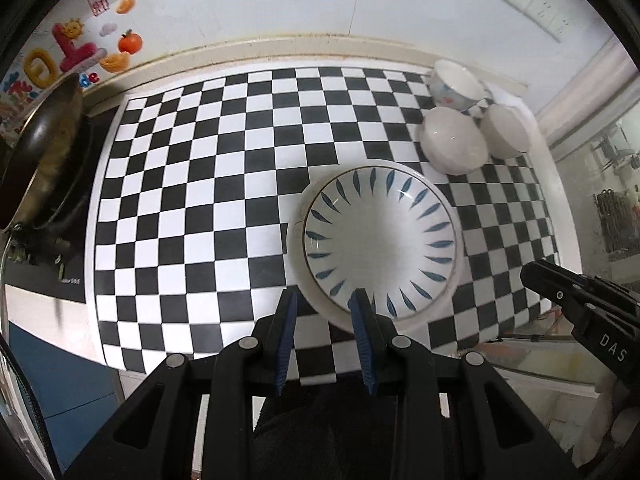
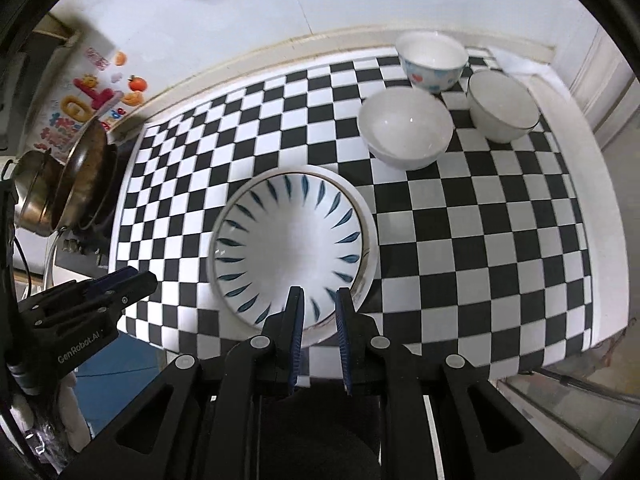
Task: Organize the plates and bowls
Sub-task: 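Lower the plate stack onto the cloth and open both grippers, then withdraw both grippers from the plates and move them toward the white bowls, then close both grippers on the rim of a plain white bowl, then lift the white bowl with both grippers toward the other plain white bowl, then lower the held bowl into the other white bowl and grip both rims, then lift the nested white bowls with both grippers toward the blue-flower bowl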
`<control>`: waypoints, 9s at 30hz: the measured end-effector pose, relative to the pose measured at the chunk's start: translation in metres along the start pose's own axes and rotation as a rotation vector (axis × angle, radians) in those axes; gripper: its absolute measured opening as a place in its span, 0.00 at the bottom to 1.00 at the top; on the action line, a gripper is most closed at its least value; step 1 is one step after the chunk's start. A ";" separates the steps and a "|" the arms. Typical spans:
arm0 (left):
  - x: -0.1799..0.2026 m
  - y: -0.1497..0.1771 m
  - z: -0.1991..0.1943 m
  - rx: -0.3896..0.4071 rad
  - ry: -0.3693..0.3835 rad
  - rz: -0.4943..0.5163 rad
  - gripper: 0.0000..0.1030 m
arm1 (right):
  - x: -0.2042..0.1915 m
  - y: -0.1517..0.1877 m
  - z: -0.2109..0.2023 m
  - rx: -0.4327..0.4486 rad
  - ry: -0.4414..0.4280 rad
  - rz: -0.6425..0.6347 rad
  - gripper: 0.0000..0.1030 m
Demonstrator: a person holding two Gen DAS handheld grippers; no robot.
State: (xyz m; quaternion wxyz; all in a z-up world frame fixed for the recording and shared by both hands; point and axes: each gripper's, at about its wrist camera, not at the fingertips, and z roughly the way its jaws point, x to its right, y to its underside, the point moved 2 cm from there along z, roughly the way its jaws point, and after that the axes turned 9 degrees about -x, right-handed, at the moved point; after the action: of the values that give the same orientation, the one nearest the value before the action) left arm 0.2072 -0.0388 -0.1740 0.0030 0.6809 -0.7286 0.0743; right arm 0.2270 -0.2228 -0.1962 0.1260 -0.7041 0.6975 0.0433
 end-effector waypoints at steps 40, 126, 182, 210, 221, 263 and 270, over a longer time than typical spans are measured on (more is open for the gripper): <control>0.017 0.076 -0.106 0.210 0.009 0.086 0.34 | -0.053 0.097 -0.130 0.228 0.038 -0.022 0.52; 0.241 -0.204 0.132 -0.232 0.150 0.173 0.25 | 0.313 -0.124 0.036 -0.152 -0.147 0.295 0.43; 0.276 -0.163 0.072 -0.095 0.106 0.302 0.24 | 0.268 -0.113 -0.018 -0.035 -0.147 0.229 0.14; 0.247 -0.105 0.142 -0.281 0.036 0.252 0.24 | 0.249 -0.045 0.068 -0.222 -0.107 0.212 0.14; 0.250 -0.108 0.149 -0.294 0.005 0.252 0.23 | 0.245 -0.052 0.067 -0.243 -0.053 0.194 0.15; 0.207 -0.333 0.143 -0.183 0.027 -0.002 0.29 | 0.279 -0.307 0.054 -0.114 -0.163 0.168 0.52; 0.208 -0.356 0.173 -0.228 0.017 -0.010 0.29 | 0.275 -0.339 0.087 -0.164 -0.145 0.143 0.52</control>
State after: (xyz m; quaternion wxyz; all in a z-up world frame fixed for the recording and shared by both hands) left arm 0.5621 -0.2870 -0.2861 0.0869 0.6790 -0.7290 -0.0035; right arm 0.5802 -0.4709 -0.3050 0.1146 -0.6557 0.7289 0.1600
